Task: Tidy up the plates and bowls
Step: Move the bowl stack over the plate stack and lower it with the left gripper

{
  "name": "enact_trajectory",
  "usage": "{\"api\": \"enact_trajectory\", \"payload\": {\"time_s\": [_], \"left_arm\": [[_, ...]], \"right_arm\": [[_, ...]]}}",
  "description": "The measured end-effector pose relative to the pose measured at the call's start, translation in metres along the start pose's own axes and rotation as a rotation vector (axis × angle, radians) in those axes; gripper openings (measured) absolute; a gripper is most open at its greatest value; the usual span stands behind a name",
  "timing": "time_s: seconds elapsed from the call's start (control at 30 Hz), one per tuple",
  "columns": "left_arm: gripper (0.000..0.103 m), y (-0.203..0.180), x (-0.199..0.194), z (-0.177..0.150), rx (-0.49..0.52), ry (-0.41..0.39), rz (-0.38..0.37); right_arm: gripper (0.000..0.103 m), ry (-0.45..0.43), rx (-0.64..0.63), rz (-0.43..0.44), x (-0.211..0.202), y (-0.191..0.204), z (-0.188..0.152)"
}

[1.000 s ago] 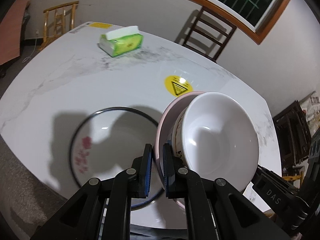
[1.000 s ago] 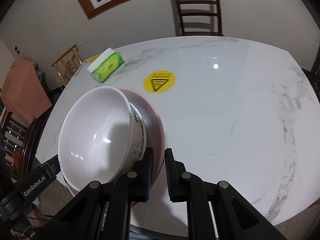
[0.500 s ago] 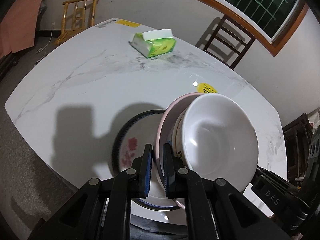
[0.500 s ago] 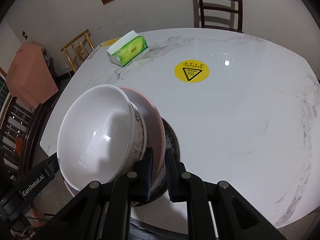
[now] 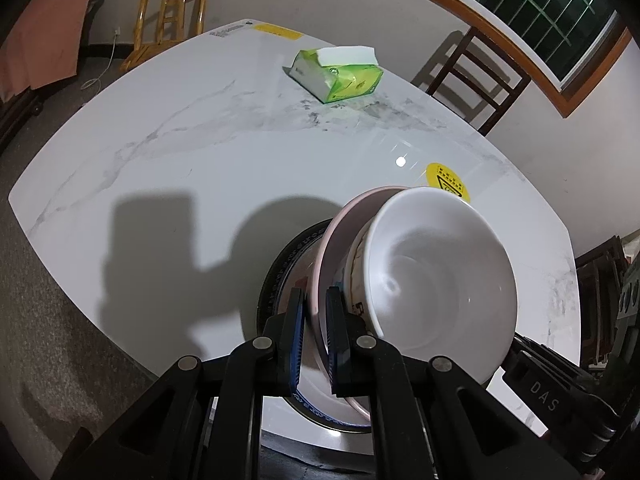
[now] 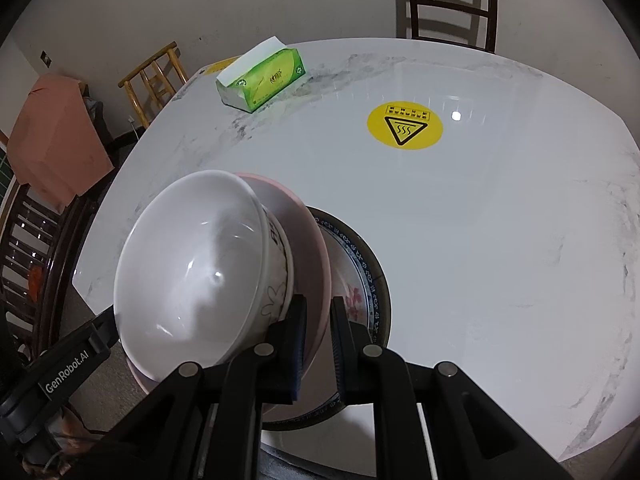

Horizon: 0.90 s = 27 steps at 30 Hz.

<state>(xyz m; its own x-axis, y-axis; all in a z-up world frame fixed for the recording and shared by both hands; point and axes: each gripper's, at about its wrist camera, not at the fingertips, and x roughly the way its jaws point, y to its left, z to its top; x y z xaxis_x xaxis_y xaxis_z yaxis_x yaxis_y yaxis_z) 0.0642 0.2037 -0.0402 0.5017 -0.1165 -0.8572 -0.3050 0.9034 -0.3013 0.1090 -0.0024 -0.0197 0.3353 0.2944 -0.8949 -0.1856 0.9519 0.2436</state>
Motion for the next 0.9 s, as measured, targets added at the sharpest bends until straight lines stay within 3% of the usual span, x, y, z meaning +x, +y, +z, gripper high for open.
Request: {"api": "enact_trajectory", "payload": {"time_s": [0.5, 0.63, 0.73, 0.9], "left_arm": [[0.006, 0.004, 0.005, -0.002, 0.011, -0.016, 0.000], [0.012, 0.006, 0.005, -0.002, 0.015, -0.023, 0.015], [0.020, 0.008, 0.005, -0.002, 0.022, -0.032, 0.035], [0.028, 0.013, 0.001, -0.003, 0.024, -0.051, 0.035]], "right_arm": [[0.014, -0.028, -0.009, -0.020, -0.001, 0.004, -0.004], [0.014, -0.038, -0.022, -0.028, -0.002, 0.005, -0.006], [0.020, -0.044, -0.027, -0.038, -0.003, 0.004, -0.007], [0.039, -0.058, -0.023, -0.054, -0.009, -0.003, -0.010]]}}
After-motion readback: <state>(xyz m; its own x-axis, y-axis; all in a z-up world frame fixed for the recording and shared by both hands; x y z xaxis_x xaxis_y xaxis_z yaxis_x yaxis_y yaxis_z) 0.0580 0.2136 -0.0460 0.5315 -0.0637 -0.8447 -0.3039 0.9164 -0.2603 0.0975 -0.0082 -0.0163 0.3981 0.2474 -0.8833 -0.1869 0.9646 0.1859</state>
